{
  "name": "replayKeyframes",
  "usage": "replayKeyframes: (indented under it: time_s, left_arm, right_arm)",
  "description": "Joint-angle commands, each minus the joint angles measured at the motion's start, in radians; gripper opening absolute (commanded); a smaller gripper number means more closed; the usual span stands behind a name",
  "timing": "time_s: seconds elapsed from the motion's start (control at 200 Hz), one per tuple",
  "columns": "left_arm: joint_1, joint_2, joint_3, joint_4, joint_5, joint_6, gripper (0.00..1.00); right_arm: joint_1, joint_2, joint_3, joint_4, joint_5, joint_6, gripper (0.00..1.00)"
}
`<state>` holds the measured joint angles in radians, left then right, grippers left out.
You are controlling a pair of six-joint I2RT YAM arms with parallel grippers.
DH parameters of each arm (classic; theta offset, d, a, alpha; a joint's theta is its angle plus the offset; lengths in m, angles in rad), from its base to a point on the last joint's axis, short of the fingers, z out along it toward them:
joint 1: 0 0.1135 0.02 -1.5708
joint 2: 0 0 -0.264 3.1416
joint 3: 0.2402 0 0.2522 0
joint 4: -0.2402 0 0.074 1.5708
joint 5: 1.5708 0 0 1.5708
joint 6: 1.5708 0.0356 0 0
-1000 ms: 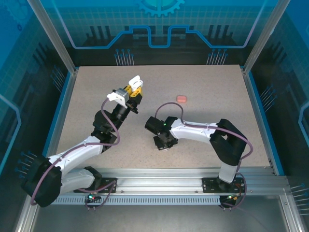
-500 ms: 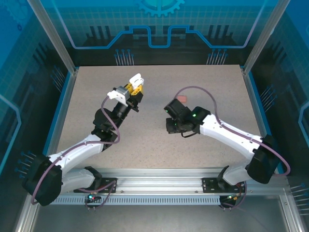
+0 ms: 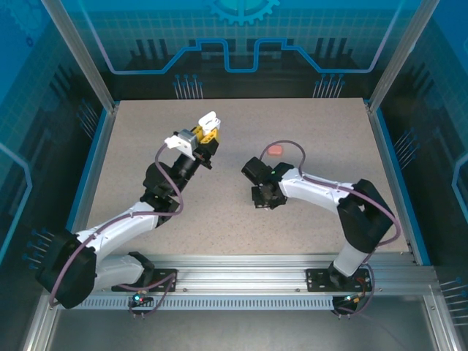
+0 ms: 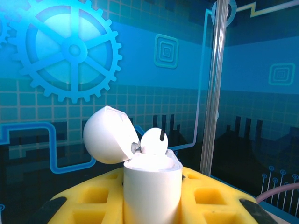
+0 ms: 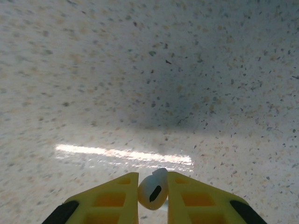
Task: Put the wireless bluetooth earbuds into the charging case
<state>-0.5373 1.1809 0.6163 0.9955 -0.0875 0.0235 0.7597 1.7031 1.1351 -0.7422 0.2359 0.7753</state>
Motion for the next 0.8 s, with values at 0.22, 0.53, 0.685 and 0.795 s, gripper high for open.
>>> replayKeyframes:
  time_s: [0.22,0.53,0.685,0.795]
  left_arm:
    - [0.007,0.028,0.039,0.049,0.023,-0.027,0.00]
    - [0.007,0.039,0.040,0.060,0.022,-0.023,0.00]
    - [0.008,0.043,0.042,0.059,0.022,-0.024,0.00]
    - [0.007,0.046,0.043,0.060,0.025,-0.026,0.00]
  right_arm:
    - [-0.025,0.138,0.061,-0.069,0.047,0.084,0.19]
    - [-0.025,0.159,0.057,-0.053,0.037,0.091,0.32]
    - [-0.026,0.130,0.058,-0.055,0.035,0.094,0.42]
    - [-0.025,0.094,0.058,-0.053,0.027,0.094,0.58]
